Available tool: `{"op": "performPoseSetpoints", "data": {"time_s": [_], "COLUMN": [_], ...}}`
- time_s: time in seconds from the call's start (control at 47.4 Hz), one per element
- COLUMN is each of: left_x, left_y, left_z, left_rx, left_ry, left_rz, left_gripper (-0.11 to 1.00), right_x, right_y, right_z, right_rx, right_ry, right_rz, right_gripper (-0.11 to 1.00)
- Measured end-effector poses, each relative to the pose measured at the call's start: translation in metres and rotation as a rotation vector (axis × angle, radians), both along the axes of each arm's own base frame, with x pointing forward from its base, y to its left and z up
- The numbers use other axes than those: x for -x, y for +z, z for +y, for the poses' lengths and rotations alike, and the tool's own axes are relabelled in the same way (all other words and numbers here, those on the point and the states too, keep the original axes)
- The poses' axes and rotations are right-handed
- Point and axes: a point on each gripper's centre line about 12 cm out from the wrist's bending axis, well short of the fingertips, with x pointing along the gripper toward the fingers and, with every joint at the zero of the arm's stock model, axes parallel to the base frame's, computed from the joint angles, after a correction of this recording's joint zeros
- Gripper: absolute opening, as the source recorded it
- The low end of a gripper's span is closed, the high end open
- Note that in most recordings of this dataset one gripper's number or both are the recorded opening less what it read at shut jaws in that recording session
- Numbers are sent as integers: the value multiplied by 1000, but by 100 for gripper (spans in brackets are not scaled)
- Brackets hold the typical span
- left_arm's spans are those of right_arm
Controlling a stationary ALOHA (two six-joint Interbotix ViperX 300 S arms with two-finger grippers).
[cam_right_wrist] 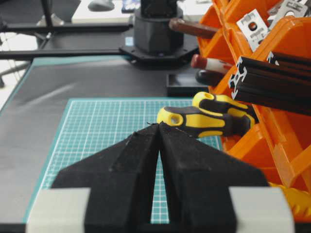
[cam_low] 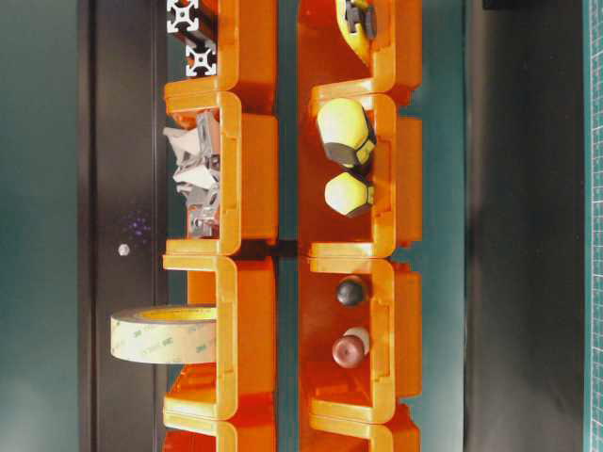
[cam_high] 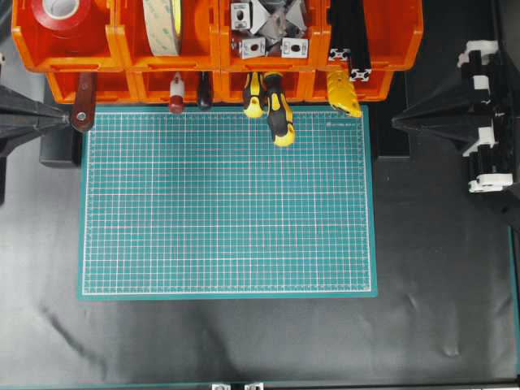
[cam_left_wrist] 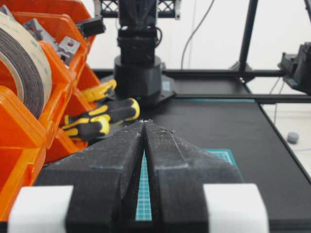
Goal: Pick vinyl tape from container rack with left arm.
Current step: 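Move the left gripper up to the red tape roll in the top-left bin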
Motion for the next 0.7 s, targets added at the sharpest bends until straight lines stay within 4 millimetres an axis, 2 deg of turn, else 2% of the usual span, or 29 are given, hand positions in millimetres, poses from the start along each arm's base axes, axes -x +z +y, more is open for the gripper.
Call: {"op": "performPoseSetpoints", "data": {"time_s": [0.063,0.127,0.486,0.697], "left_x": [-1,-6,-23,-32], "left_y": [1,5,81,122], "left_z": [1,3,11,20], "left_rx": [2,-1,23,23], "left_ry": [2,12,57,112], "left_rz": [8,55,263,524], "left_gripper": [6,0,0,0], "right_x": [0,-1,-1,-1], "right_y": [0,1,2,1], "right_z": [0,-2,-2,0], "right_rx": [-5,-11,-11,-11], "right_ry": [-2,-9,-12,-1], "right_rz": [-2,-6,-18,-14], "right_gripper": [3,0,0,0]}}
